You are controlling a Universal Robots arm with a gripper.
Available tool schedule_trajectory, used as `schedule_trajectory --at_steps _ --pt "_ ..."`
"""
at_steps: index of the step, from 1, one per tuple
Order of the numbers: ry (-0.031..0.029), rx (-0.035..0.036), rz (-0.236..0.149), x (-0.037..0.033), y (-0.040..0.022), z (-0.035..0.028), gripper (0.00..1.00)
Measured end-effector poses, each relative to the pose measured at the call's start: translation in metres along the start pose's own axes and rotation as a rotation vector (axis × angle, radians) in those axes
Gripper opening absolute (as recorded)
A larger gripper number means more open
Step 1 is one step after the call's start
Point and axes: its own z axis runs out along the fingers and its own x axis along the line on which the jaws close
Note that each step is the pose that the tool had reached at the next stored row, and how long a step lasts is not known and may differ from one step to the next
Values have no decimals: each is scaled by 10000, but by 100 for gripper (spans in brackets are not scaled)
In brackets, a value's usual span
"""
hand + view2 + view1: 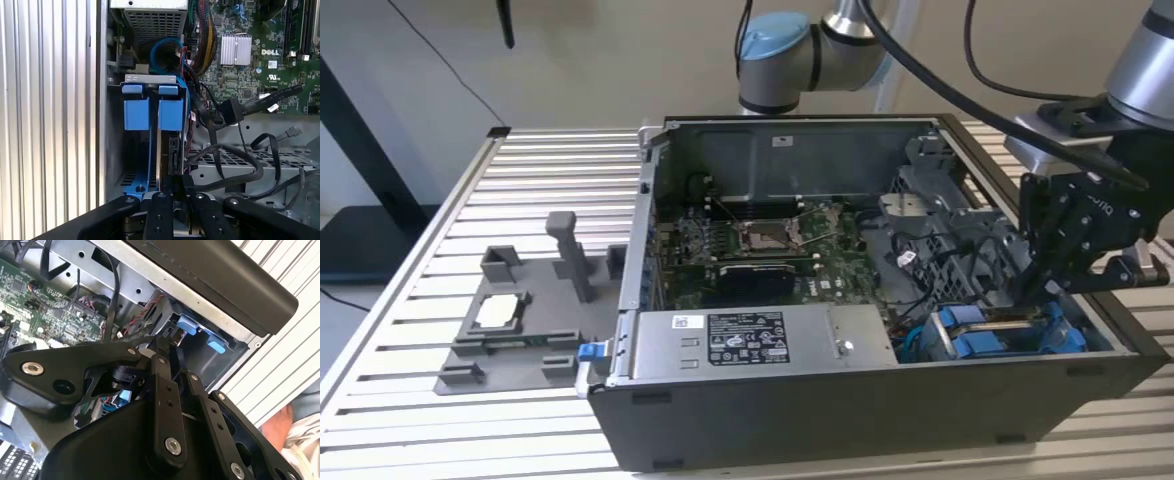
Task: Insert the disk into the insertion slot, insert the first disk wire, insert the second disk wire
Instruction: 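Insert the first disk wire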
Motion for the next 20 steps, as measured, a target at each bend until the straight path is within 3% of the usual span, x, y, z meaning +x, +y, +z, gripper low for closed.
schedule_trajectory --at_steps 20 --pt "3 -3 202 -1 -6 77 19"
